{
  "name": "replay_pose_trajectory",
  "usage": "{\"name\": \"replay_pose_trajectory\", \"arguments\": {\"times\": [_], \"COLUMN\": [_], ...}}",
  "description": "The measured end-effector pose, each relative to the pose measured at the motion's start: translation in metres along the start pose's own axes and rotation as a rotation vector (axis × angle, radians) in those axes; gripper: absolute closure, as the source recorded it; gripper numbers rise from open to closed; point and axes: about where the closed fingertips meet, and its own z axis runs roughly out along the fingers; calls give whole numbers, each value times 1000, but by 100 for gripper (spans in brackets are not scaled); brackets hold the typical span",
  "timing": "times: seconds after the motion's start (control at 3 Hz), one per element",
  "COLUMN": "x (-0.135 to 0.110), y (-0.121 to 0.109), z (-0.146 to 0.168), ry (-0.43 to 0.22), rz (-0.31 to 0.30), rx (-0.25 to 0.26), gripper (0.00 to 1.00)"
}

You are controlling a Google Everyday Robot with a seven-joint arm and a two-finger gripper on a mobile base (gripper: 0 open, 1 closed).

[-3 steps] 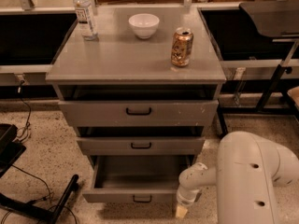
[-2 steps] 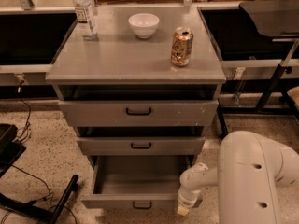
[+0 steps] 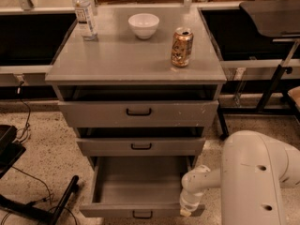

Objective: Open bottom drawer

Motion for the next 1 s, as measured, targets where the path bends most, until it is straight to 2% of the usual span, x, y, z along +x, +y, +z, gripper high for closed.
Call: {"name": "replay_pose_trajectory", "arguments": {"times": [0.33,0.67,1.0], "x": [0,15,15], "y": [-1,11,10], "z": [0,0,-1], "ry": [0,15,15], "rz": [0,19,19], "rx": [-1,-36,-36], "gripper": [100,100,100]}}
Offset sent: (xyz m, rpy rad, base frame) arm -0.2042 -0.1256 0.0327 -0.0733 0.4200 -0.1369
